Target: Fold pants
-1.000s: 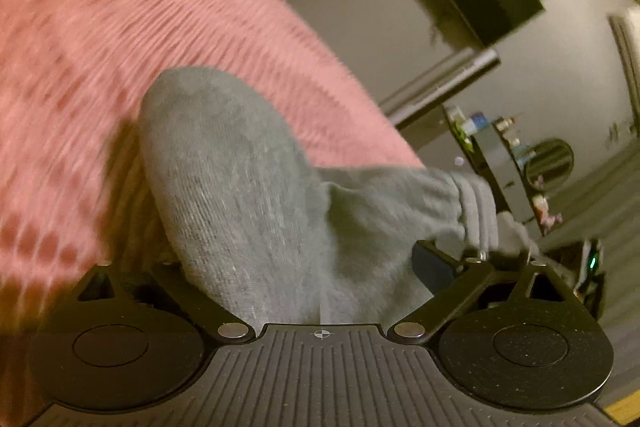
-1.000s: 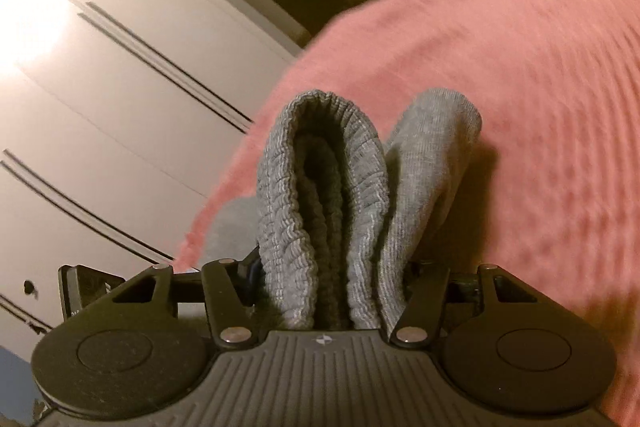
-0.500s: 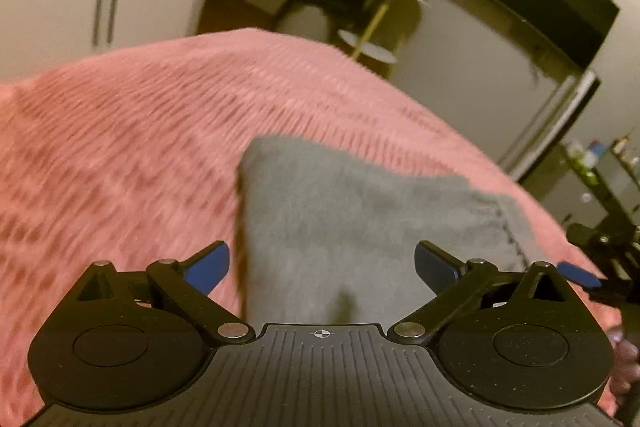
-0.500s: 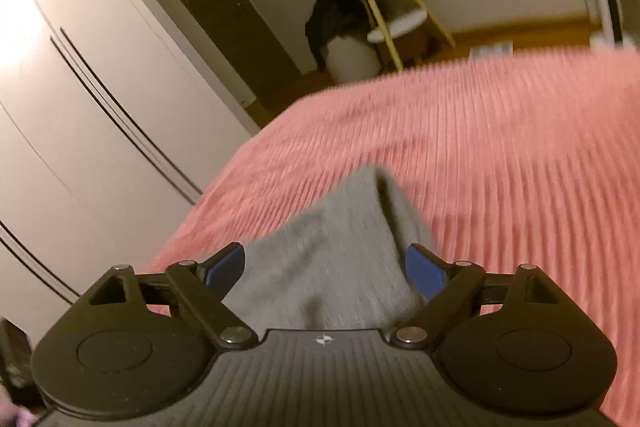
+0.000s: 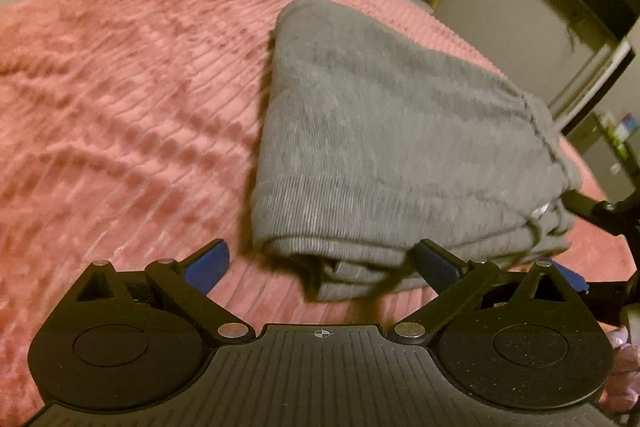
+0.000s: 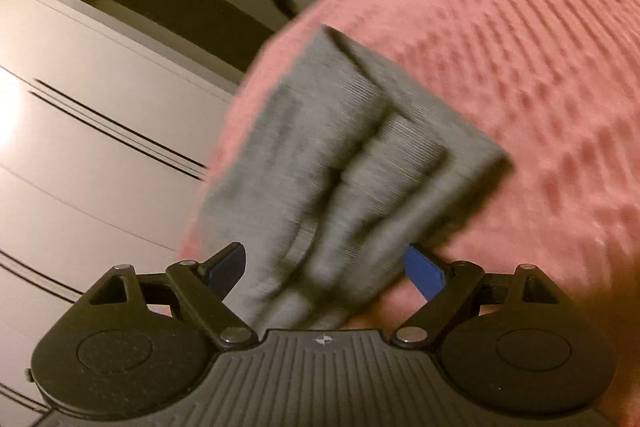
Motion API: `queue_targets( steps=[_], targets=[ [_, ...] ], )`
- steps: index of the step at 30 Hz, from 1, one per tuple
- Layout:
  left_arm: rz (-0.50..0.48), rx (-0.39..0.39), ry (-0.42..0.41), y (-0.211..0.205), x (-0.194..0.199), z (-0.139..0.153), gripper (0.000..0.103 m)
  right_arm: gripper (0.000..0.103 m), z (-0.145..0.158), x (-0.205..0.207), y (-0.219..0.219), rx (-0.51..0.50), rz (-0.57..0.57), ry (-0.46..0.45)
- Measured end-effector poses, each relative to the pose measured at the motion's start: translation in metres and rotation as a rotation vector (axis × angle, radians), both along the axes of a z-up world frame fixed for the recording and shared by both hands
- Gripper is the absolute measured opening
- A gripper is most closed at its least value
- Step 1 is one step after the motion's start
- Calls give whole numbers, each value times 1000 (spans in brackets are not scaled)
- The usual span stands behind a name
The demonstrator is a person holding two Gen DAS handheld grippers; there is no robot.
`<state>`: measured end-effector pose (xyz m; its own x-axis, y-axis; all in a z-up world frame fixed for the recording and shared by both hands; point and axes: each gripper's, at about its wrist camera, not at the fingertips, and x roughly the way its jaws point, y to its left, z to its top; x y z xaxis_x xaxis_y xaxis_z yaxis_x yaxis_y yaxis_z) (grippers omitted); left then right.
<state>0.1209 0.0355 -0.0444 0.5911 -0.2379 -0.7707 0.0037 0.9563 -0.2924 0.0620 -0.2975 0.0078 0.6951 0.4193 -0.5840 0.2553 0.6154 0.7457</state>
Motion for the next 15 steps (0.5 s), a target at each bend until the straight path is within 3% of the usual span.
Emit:
queue_targets(
  steps=[3,7,15],
  targets=[
    [-31,88,-11,-9,-9,0,102,89,-7,-5,3,-53,7,73],
    [-47,185,-30,-23,-15,4,102,98,4,-15,11,-148,20,44],
    [-7,218,-56,-30,-33,13,103,99,39,-33,59,-510,117,-23]
  ],
)
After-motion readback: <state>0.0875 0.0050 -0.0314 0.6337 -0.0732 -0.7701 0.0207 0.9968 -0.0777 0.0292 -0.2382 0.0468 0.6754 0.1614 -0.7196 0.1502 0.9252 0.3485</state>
